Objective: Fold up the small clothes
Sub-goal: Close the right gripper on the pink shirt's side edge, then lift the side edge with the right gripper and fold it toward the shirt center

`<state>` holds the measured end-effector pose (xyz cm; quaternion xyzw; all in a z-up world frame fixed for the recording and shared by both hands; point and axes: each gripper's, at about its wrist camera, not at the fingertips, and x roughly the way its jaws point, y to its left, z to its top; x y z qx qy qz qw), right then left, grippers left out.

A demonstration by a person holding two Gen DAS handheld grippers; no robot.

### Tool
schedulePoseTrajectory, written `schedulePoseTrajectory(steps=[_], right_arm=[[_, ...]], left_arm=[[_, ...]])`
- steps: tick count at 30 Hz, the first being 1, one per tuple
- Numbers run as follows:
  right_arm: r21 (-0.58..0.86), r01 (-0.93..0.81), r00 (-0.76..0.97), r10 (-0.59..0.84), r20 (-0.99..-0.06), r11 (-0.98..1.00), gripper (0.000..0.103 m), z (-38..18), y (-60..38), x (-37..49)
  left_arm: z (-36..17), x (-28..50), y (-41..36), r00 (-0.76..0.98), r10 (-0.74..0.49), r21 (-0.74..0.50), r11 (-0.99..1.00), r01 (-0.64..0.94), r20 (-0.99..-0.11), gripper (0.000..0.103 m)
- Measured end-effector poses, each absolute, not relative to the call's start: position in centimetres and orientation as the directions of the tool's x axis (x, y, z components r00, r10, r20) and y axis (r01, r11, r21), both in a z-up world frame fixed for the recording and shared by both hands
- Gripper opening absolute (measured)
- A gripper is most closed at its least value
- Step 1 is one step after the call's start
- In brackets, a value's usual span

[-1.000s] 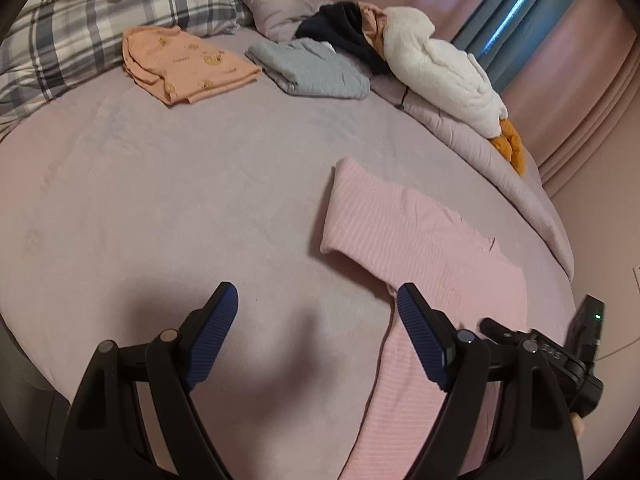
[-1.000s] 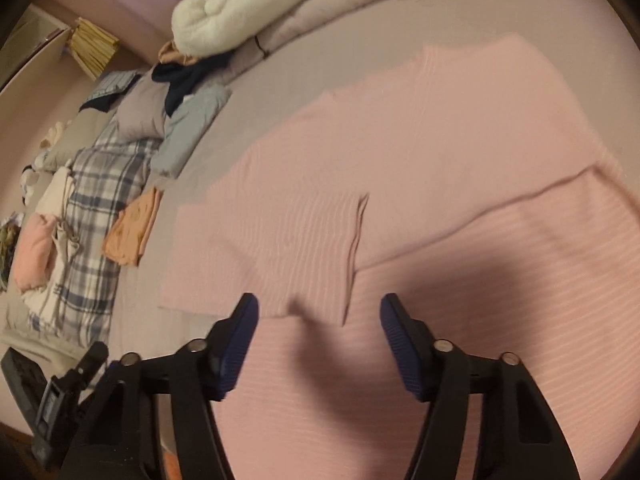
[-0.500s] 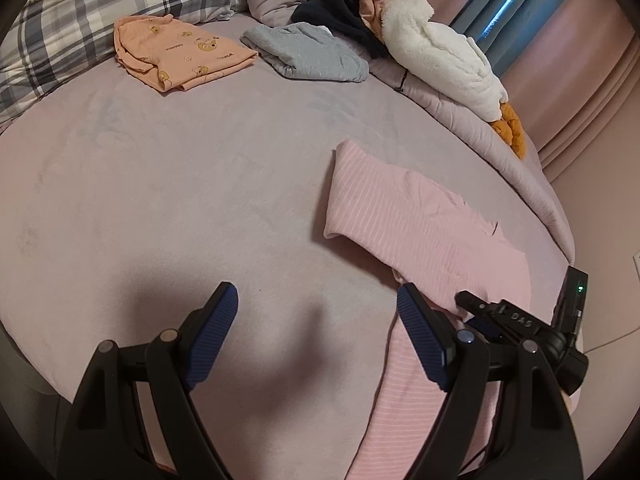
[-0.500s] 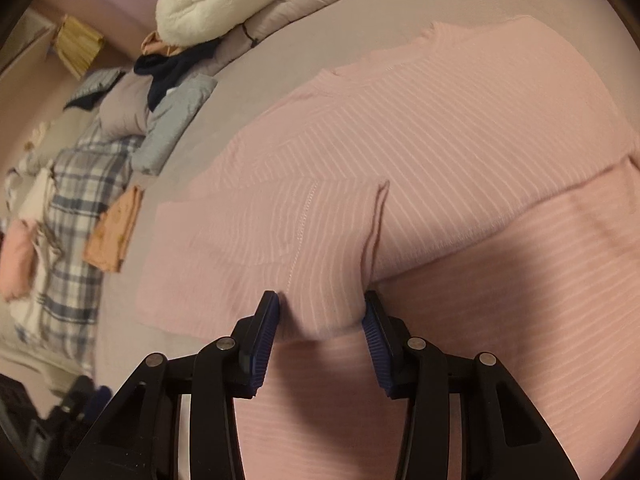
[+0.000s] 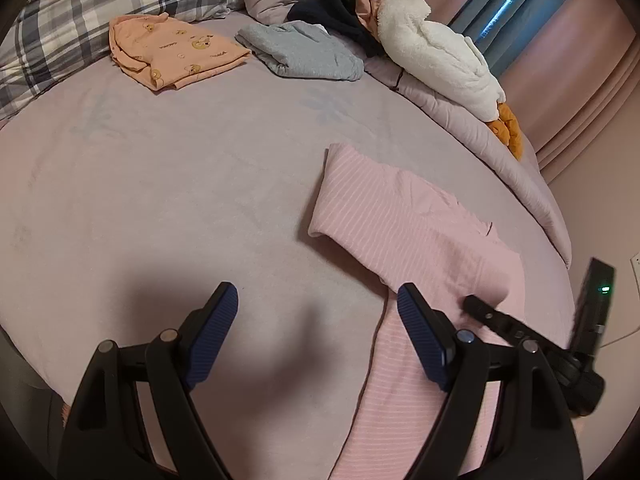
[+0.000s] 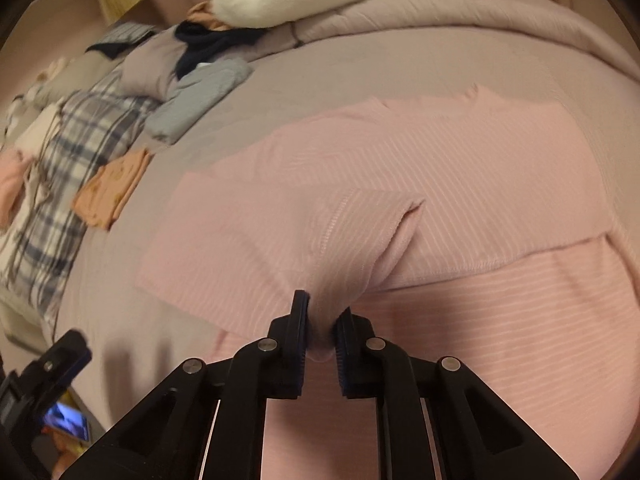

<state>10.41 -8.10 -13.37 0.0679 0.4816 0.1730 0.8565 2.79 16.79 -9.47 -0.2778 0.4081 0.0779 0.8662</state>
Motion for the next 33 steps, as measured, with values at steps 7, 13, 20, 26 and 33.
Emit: schedulePoseTrajectory(steps=[7,13,20,26,33], right_arm=[[0.240,-0.274,0.556,0.357,-0.751,0.931,0.013,-9.1,-8.6,11.7],[0.190,-0.309,0.650,0.353,-0.673,0.932,0.013,-4.5,-9.6,12.5],[0.159,-0.307,0.714,0.338,-0.613,0.938,0.013,-1.4,-11.4,13.1],[0.126,-0.266,0.741,0.286,-0.608,0.956,0.013,-1.0,-14.0,13.8],[0.130,-0.202,0.736,0.238,-0.634,0.971,0.013,-2.6,-17.2,14.7]], left_arm=[[-9.6,3.3,16.7,0.638,-0.097,-0.411,0.835,-0.365,-0.764,0.082],[-9.6,3.8,16.4,0.635,-0.093,-0.410,0.832,-0.373,-0.767,0.082],[-9.1,5.9,15.6,0.636,-0.087,-0.388,0.852,-0.352,-0.767,0.082],[-9.0,8.6,14.9,0.632,-0.120,-0.407,0.852,-0.331,-0.765,0.082],[-8.2,13.6,13.0,0.648,-0.132,-0.400,0.871,-0.286,-0.750,0.056]])
